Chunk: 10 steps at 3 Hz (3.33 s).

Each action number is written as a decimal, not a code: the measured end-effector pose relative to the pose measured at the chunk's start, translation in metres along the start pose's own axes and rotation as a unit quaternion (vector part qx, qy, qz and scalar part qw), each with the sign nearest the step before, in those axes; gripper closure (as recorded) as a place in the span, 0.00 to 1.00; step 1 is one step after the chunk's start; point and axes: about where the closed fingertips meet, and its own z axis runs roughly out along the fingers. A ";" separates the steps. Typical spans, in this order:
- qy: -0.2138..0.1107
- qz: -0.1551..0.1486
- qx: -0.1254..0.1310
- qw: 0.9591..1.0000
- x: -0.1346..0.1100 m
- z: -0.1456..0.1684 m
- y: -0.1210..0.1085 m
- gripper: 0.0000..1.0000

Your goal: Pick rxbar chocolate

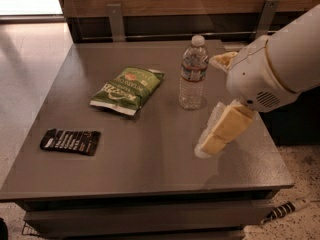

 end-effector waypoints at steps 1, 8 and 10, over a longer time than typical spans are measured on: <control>-0.066 -0.011 -0.002 0.998 -0.031 0.016 0.014 0.00; -0.239 -0.025 -0.140 0.961 -0.144 0.226 0.078 0.00; -0.261 -0.012 -0.172 0.950 -0.152 0.264 0.090 0.24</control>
Offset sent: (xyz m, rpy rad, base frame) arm -0.0057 0.1279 -0.0017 0.3297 -0.0812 0.2343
